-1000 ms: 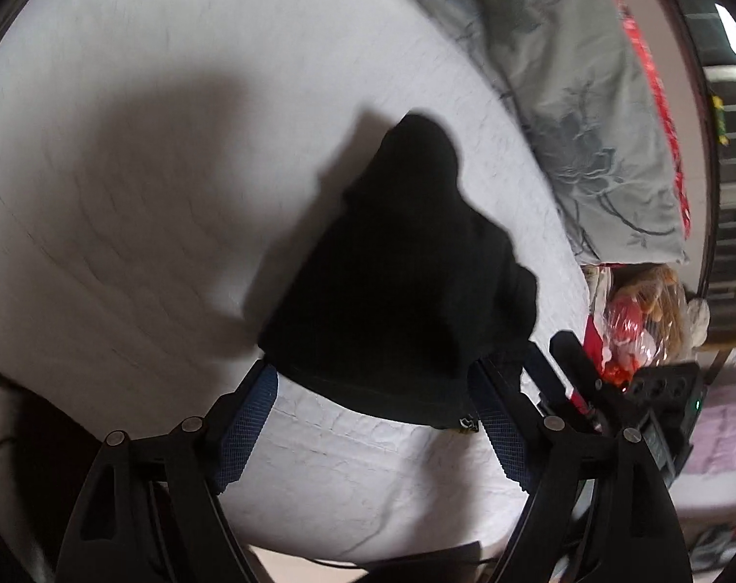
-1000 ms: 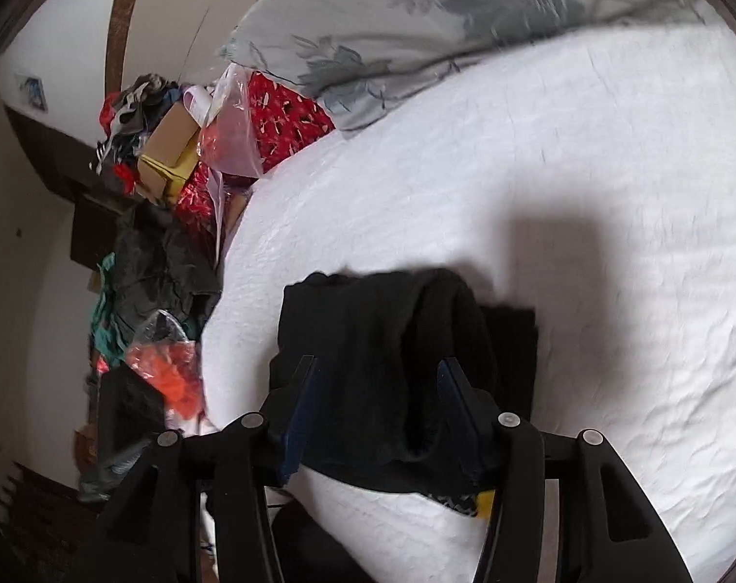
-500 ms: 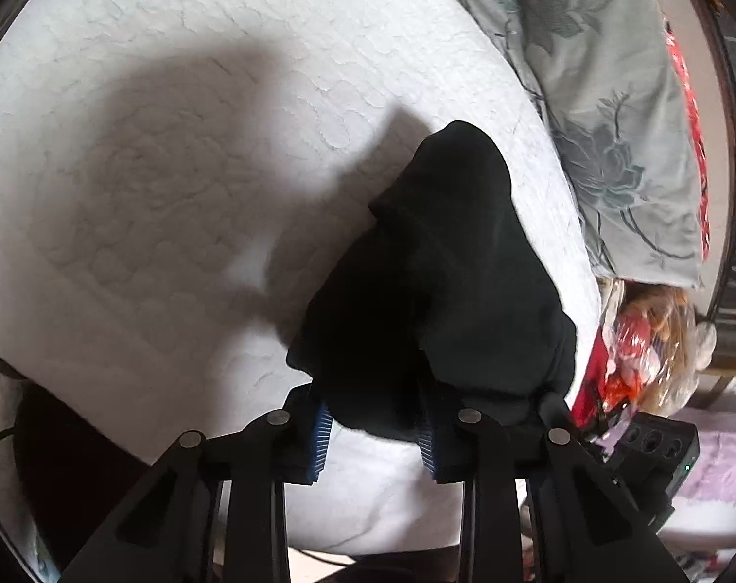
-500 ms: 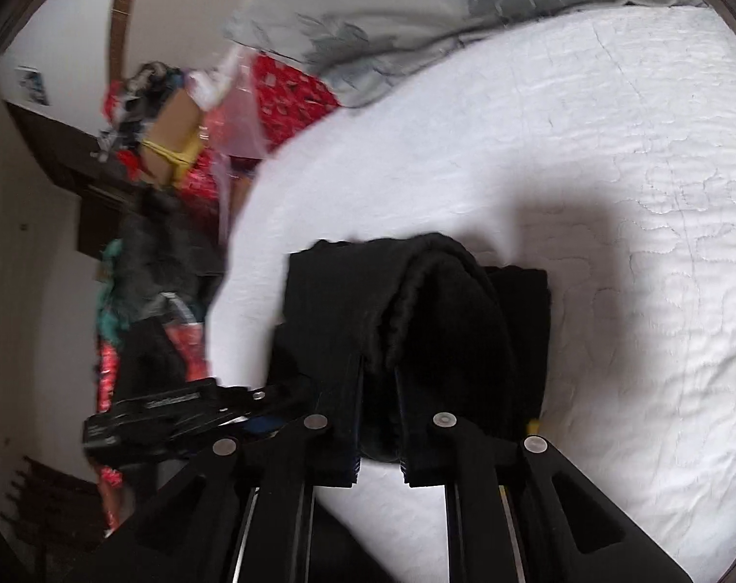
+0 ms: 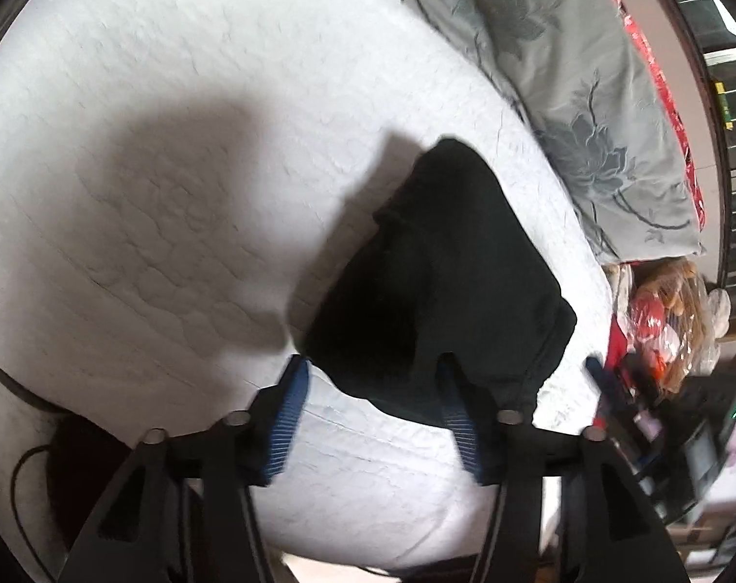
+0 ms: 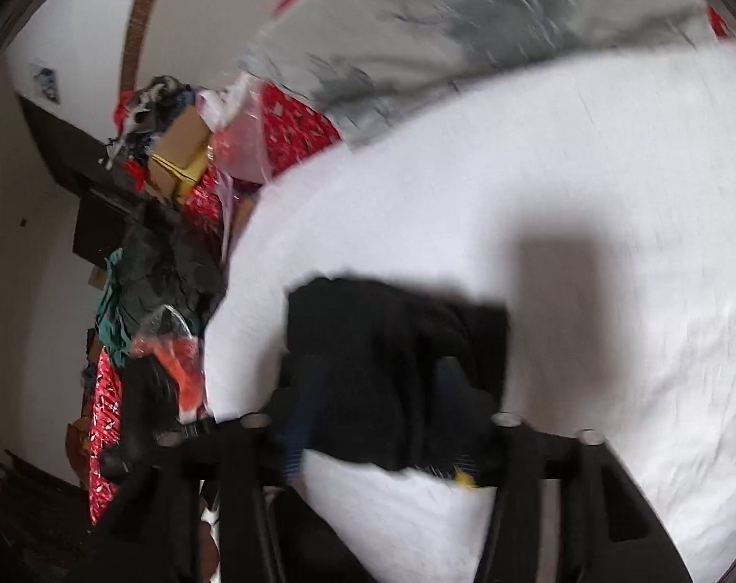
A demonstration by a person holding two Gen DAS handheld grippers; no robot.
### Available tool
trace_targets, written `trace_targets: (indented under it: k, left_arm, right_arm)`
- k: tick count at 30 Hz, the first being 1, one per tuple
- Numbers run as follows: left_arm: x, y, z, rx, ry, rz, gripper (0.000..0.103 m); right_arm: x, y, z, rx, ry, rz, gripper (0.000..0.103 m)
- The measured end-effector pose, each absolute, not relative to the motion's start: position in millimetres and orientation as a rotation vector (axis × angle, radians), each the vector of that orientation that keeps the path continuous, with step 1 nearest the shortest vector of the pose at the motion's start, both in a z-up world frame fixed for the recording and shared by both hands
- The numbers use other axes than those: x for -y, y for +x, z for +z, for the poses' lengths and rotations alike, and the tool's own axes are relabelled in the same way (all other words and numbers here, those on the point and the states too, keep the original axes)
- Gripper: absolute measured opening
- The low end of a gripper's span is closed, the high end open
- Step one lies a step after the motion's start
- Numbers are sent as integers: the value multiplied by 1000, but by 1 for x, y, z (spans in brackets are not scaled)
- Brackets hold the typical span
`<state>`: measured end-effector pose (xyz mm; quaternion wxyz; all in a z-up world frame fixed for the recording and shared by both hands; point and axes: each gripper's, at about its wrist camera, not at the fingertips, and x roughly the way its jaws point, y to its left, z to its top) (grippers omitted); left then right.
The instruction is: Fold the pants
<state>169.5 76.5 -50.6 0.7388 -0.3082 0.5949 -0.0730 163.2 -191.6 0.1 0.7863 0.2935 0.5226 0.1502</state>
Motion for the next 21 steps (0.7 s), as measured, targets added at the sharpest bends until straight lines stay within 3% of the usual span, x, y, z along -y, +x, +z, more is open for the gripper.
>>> trace_targets:
  k: [3, 6, 15, 16, 17, 18, 21]
  left_arm:
    - [-84, 164, -48, -1277, -675, -158, 64]
    - [-93, 151, -49, -1281, -702, -160, 68]
    - [-90, 146, -56, -1278, -562, -154, 66]
    - [-88, 148, -57, -1279, -555, -154, 62]
    - [-86, 150, -58, -1278, -548, -156, 55]
    - [-83, 150, -60, -1283, -548, -174, 39]
    - [-78, 147, -57, -1272, -562, -179, 33]
  right_arm:
    - [170, 195, 5, -1140, 575, 379, 55]
    - [137, 230, -6, -1201, 501, 452, 63]
    - [42, 282, -51, -1354, 224, 543, 63]
    - [35, 281, -53, -1361, 174, 543, 52]
    - [27, 280, -55, -1364, 97, 543, 32]
    - [25, 281, -57, -1368, 62, 538, 27]
    - [30, 282, -52, -1354, 71, 528, 24]
